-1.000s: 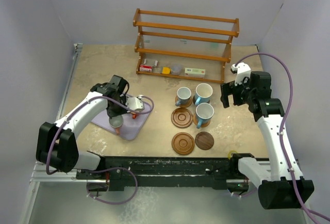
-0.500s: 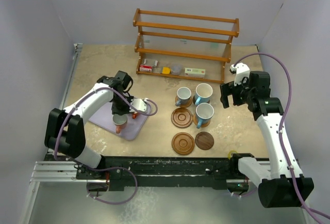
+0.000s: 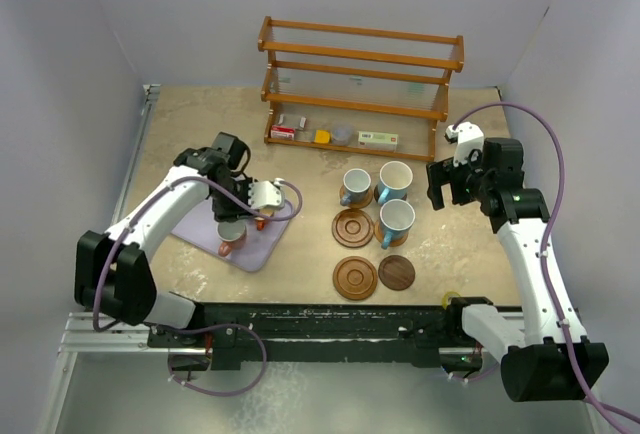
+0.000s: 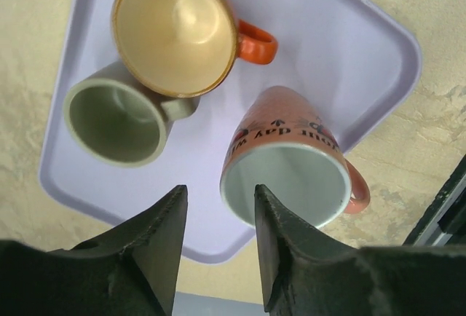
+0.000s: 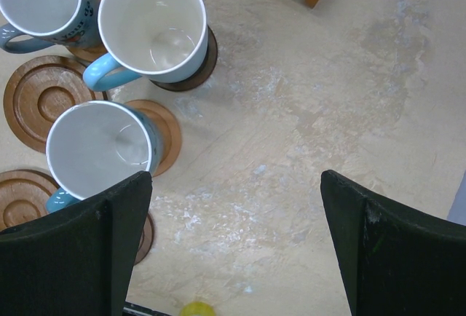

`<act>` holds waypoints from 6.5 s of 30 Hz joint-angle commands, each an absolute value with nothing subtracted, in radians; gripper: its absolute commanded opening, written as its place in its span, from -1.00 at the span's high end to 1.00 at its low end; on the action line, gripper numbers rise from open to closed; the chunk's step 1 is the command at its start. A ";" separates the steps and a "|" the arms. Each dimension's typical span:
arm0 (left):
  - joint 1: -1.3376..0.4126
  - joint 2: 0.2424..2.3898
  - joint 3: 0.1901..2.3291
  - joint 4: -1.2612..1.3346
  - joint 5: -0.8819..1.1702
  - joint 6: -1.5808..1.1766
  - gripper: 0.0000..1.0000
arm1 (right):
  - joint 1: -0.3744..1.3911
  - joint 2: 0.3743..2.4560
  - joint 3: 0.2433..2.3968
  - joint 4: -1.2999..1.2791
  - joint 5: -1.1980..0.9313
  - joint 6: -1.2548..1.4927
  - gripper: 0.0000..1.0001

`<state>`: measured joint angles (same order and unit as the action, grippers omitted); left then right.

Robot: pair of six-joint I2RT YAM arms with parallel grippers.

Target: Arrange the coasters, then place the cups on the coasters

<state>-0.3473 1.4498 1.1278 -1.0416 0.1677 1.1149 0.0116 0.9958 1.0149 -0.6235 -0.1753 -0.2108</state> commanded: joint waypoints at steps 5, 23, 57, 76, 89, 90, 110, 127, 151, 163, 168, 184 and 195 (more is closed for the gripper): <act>-0.307 1.309 1.067 -0.945 0.155 0.849 0.04 | 0.006 0.992 1.018 -0.613 -0.185 -0.232 -1.00; -0.225 1.446 1.018 -0.861 0.181 0.612 0.17 | 0.006 1.001 1.019 -0.603 -0.186 -0.238 -1.00; -0.228 1.289 1.315 -1.147 0.262 0.621 0.94 | 0.006 1.002 1.020 -0.609 -0.177 -0.229 -1.00; -0.603 1.640 1.716 -1.069 0.277 0.454 0.94 | 0.000 1.009 1.010 -0.589 -0.109 -0.233 -1.00; -0.791 1.902 1.902 -1.047 0.238 0.389 0.94 | -0.005 0.998 1.012 -0.591 -0.109 -0.231 -1.00; -0.801 1.924 1.925 -1.058 0.236 0.385 0.94 | -0.005 0.997 1.012 -0.592 -0.110 -0.230 -1.00; -0.852 2.241 2.202 -1.186 0.244 0.366 0.94 | -0.006 0.970 1.015 -0.595 -0.127 -0.226 -1.00; -0.852 2.287 2.215 -1.176 0.254 0.365 0.94 | -0.007 0.968 1.015 -0.597 -0.132 -0.225 -1.00; -0.857 2.310 2.228 -1.163 0.248 0.364 0.94 | -0.007 0.970 1.014 -0.595 -0.130 -0.226 -1.00; -0.891 2.274 2.194 -1.163 0.198 0.376 0.94 | -0.007 0.971 1.014 -0.594 -0.130 -0.227 -1.00; -0.897 2.266 2.189 -1.163 0.170 0.383 0.94 | -0.006 0.973 1.014 -0.595 -0.132 -0.226 -1.00; -0.896 2.244 2.184 -1.167 0.133 0.394 0.94 | -0.007 0.975 1.012 -0.596 -0.133 -0.226 -1.00; -0.897 2.249 2.177 -1.174 0.135 0.397 0.94 | -0.007 0.976 1.012 -0.595 -0.133 -0.227 -1.00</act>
